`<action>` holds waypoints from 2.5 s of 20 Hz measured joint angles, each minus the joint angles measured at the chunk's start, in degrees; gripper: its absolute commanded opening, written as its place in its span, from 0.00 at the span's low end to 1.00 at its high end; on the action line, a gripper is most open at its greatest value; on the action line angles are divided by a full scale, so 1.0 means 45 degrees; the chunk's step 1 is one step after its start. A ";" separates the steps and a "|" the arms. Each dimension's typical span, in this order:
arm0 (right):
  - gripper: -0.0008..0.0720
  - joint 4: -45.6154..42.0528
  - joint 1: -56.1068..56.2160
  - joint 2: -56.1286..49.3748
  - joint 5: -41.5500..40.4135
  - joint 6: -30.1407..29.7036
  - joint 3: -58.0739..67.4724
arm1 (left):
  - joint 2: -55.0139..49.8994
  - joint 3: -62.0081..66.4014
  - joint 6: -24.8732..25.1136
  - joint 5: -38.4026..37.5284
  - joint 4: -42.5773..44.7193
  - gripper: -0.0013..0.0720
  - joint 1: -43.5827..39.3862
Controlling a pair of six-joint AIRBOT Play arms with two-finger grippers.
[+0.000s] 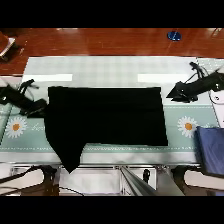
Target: Fold the shirts.
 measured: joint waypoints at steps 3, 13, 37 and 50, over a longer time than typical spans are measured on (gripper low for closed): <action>0.57 0.1234 -0.0092 0.2482 -0.1292 -0.0743 -0.2725 | 0.1826 -0.2482 0.0063 0.0277 -0.0121 0.71 0.1409; 0.57 0.4245 -0.0141 0.6222 -0.2589 -0.2395 -0.7830 | 0.3473 -0.6232 -0.0636 0.1054 -0.0962 0.71 0.2705; 0.57 -0.1860 -0.2025 0.6241 0.0005 0.1078 -0.8417 | 0.3060 -0.6067 0.0272 0.2686 -0.3211 0.05 0.1025; 0.31 0.0243 -0.0423 0.3793 -0.2161 0.0923 -0.9160 | 0.3060 -0.5926 0.0617 0.2477 -0.3852 0.05 0.1015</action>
